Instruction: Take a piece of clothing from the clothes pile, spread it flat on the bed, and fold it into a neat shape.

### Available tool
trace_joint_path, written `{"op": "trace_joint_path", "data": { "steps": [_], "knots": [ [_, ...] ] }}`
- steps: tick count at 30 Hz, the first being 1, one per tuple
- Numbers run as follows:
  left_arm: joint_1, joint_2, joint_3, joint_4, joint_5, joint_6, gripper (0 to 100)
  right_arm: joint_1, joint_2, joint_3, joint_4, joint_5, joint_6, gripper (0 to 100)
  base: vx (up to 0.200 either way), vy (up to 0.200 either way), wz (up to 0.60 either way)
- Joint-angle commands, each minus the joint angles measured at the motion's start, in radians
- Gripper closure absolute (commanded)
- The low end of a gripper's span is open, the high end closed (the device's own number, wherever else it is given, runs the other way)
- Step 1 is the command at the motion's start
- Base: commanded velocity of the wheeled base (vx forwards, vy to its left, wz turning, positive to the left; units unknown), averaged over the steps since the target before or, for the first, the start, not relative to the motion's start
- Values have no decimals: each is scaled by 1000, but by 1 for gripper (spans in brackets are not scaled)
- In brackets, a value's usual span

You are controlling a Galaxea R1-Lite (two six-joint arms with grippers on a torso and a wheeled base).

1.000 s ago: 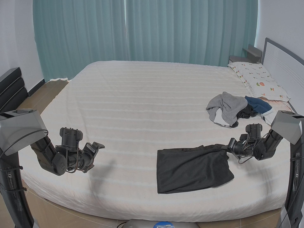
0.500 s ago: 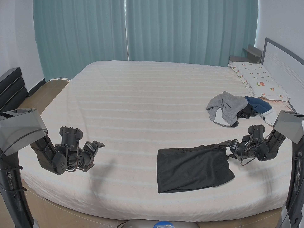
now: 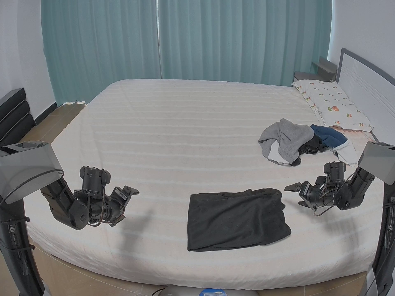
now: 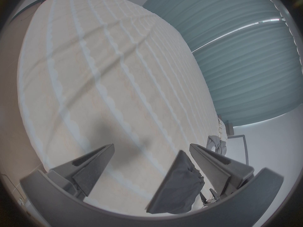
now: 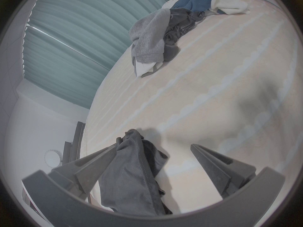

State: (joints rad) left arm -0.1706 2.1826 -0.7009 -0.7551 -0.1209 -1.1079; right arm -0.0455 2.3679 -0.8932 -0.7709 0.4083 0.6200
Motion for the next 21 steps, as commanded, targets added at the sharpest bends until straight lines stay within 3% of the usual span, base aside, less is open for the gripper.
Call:
{"op": "trace_joint_path", "data": {
  "steps": [1,4,13,19,21],
  "knots": [
    [-30,-12,24,-4,0,0,0,26,-53,33,1,-5,-2,0,0,-200,0],
    [-55,-15,38,-7,1,3,0,44,-62,46,1,-11,-2,0,0,-200,0],
    [-99,-14,37,-6,1,-1,0,110,-88,160,-4,-39,1,0,0,0,0],
    [-107,-12,38,-4,7,-1,0,133,-81,217,-47,-37,3,0,-200,0,0],
    [-112,-10,38,-6,18,0,0,144,-90,243,-96,-39,6,0,0,0,0]
  ]
}}
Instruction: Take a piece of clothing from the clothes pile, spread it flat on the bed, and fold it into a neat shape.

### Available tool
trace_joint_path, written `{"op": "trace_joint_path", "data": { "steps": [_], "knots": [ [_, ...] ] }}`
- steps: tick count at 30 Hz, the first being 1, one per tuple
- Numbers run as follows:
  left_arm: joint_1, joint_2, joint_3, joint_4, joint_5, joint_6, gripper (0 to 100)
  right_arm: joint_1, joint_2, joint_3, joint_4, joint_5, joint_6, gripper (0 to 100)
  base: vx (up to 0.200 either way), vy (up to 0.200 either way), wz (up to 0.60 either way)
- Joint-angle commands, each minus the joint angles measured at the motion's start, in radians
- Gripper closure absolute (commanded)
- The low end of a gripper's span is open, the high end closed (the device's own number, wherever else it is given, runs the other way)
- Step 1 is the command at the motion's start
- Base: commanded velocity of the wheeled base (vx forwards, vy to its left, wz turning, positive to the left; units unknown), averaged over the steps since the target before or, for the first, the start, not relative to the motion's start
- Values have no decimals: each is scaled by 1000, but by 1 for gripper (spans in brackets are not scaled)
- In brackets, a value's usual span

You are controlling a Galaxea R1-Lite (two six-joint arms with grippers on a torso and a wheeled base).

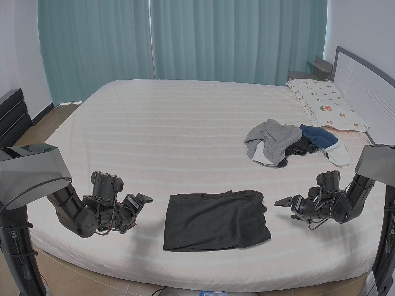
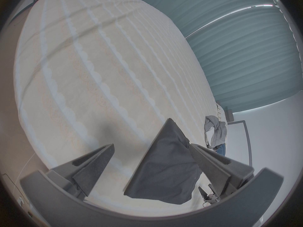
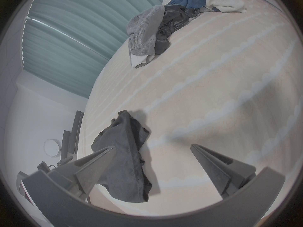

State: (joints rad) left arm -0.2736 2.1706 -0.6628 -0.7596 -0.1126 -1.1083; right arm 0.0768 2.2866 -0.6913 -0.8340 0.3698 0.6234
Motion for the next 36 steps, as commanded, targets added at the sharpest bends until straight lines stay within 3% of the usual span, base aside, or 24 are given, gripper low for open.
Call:
{"op": "trace_joint_path", "data": {
  "steps": [1,14,24,31,36],
  "knots": [
    [-9,6,-1,-3,16,1,0,29,-12,55,-46,0,2,0,0,0,0],
    [-13,89,-146,8,97,5,0,97,5,130,-183,-14,-1,0,0,0,0],
    [-29,127,-271,25,83,38,0,132,16,184,-249,-29,1,0,40,0,0],
    [-91,242,-451,157,136,173,0,187,97,236,-451,-92,-2,0,29,0,0],
    [-96,290,-485,157,137,248,0,201,105,237,-467,-91,-4,0,0,0,0]
  ]
}}
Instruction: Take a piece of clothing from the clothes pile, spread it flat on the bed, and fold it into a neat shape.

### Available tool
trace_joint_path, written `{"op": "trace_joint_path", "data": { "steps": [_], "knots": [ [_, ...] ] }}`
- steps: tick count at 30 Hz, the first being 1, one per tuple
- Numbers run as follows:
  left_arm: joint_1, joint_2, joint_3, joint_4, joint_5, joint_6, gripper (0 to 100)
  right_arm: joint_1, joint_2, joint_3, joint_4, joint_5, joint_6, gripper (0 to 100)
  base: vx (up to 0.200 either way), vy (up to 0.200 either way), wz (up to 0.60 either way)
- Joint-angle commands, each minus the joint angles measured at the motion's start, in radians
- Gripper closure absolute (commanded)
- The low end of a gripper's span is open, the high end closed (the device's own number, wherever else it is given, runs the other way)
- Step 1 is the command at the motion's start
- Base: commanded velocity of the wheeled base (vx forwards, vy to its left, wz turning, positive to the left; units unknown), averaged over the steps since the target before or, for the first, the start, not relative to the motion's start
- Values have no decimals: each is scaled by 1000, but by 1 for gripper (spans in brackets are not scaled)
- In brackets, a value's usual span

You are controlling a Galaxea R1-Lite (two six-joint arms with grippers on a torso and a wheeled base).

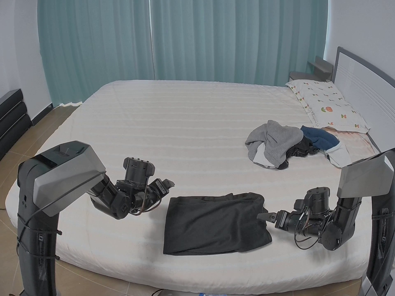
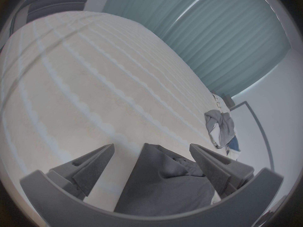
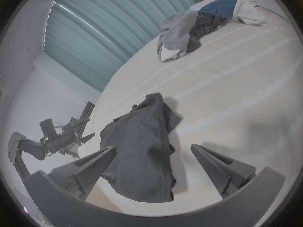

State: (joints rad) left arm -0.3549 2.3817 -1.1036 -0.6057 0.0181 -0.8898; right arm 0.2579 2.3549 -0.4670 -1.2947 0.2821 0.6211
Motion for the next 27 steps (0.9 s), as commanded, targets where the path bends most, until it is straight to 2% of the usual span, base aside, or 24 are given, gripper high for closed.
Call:
{"op": "trace_joint_path", "data": {
  "steps": [1,4,9,16,17,23,27],
  "knots": [
    [-21,103,-53,3,13,72,0,21,38,11,-5,-4,-3,0,0,0,0],
    [-36,125,-78,1,17,114,0,40,35,19,-6,-8,-12,0,0,0,0],
    [-67,156,-133,7,19,114,0,60,40,27,-11,-15,-12,0,0,0,0],
    [-70,152,-125,6,17,111,0,61,47,31,-29,-29,-14,0,0,0,0],
    [-70,154,-125,4,17,111,100,61,47,33,-29,-31,-14,0,0,0,0],
    [-68,163,-134,-2,34,112,100,61,40,68,-32,-32,-32,0,0,0,0],
    [-70,183,-139,-28,115,112,100,63,44,70,-32,-32,-47,0,0,0,0]
  ]
}}
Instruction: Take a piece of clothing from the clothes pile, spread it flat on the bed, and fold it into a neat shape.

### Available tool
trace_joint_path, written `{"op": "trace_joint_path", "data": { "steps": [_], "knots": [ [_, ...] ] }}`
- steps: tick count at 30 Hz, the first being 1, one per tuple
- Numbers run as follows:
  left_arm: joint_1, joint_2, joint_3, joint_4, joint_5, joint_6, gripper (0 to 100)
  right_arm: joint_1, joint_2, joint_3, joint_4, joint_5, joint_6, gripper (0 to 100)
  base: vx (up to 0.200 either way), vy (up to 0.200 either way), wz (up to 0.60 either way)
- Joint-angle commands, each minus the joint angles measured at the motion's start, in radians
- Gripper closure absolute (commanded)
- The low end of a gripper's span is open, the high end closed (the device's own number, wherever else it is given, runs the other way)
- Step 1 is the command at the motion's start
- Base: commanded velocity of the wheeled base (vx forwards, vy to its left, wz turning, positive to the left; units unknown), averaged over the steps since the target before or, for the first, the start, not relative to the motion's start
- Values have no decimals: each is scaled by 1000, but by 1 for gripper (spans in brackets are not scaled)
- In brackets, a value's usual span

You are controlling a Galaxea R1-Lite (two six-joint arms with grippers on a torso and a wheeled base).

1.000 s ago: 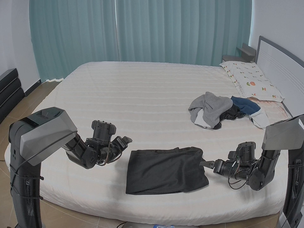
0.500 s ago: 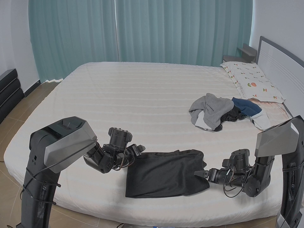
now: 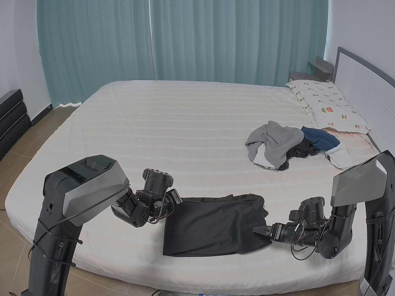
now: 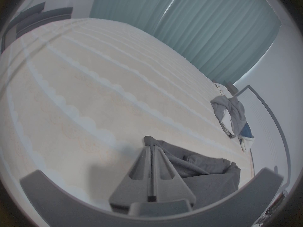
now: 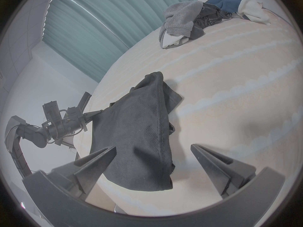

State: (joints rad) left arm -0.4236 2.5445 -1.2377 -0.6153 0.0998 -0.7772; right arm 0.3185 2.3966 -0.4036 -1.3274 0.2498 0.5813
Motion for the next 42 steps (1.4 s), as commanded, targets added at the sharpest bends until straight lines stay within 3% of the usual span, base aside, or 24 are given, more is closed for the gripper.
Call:
{"op": "trace_joint_path", "data": {
  "steps": [1,10,11,34,35,42],
  "knots": [
    [-1,25,-5,-32,52,0,100,2,3,6,-1,0,-12,0,0,0,0],
    [-3,28,9,-72,77,-2,100,8,22,22,-12,2,-83,0,0,0,0],
    [-1,28,9,-72,83,-2,100,14,22,25,-12,2,-90,100,0,0,0],
    [-1,23,20,-64,103,-10,100,2,7,98,-3,2,-207,100,0,0,0],
    [-1,22,20,-64,103,-10,0,2,7,98,-3,0,-209,0,0,0,0],
    [-1,20,27,-66,98,-11,0,-36,-45,42,-67,2,-156,0,0,0,0]
  ]
}}
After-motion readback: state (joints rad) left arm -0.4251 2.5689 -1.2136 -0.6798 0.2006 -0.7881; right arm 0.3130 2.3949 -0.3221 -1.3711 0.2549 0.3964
